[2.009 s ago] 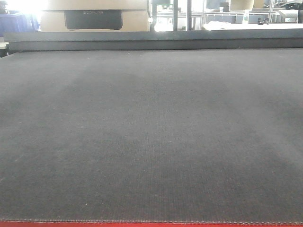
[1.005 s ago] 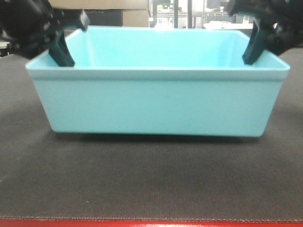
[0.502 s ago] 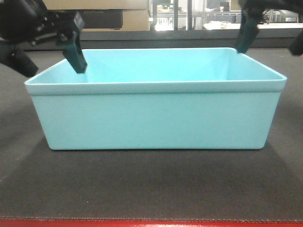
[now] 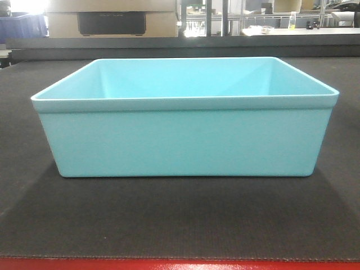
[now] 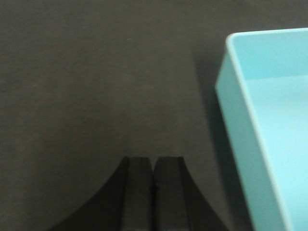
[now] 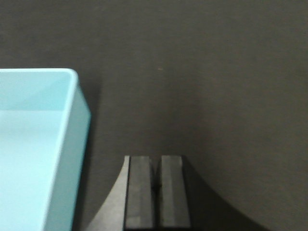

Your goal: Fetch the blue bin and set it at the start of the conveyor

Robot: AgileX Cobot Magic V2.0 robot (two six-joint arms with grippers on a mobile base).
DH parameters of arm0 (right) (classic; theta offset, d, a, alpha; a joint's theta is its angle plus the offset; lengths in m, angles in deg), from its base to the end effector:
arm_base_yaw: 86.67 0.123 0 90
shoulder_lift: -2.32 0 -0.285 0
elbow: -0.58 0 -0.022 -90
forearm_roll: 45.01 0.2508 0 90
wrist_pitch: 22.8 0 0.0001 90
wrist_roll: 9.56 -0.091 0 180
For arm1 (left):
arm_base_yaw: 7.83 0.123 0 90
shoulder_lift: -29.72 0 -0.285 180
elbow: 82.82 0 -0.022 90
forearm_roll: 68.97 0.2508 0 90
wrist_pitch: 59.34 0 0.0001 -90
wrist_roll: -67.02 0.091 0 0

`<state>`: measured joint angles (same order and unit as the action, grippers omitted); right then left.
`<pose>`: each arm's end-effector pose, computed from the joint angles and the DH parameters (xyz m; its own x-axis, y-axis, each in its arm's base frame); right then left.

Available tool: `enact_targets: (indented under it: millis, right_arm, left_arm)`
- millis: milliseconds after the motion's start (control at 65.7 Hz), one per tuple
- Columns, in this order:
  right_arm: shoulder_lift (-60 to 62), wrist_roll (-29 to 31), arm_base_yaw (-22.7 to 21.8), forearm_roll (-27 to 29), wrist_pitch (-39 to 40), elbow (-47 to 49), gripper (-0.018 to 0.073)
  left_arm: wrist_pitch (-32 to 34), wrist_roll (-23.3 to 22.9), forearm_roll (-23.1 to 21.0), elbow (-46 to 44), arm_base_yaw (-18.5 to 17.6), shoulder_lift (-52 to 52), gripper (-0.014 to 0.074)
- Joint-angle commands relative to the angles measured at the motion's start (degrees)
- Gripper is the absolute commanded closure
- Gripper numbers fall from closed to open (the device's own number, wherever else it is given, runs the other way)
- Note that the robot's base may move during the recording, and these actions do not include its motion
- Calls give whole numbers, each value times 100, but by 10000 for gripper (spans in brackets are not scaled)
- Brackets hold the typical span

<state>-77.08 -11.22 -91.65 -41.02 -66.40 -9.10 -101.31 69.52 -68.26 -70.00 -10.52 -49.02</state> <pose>0.2642 -0.0186 0.3676 -0.6682 0.1378 -0.7311 0.1049 0.9903 0.0908 0.2613 -0.0115 0.3549 -0.6848 0.0851 -0.7237 0.0772 0.9960 0.0440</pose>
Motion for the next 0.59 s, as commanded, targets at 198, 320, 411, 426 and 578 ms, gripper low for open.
enact_targets:
  millis: [198,320,411,426,578]
  right_arm:
    - [312,25,-253,-304,285,-1029,720]
    - [826,25,-253,-351,629,-1609,720]
    - [1453,25,-253,-351,989,-2114,720]
    - [1568,25,-241,-364,1045,-2201,720]
    - [2876,25,-197,-399,1513,-3190,721]
  left_arm:
    - [369,249,-18,840,366,460,707]
    - [578,249,-71,1349,366,1011,707]
    - [726,249,-71,1752,366,1574,707]
    - [761,249,-71,1824,366,1676,707]
    - [1182,249,-28,2645,366,2835,707]
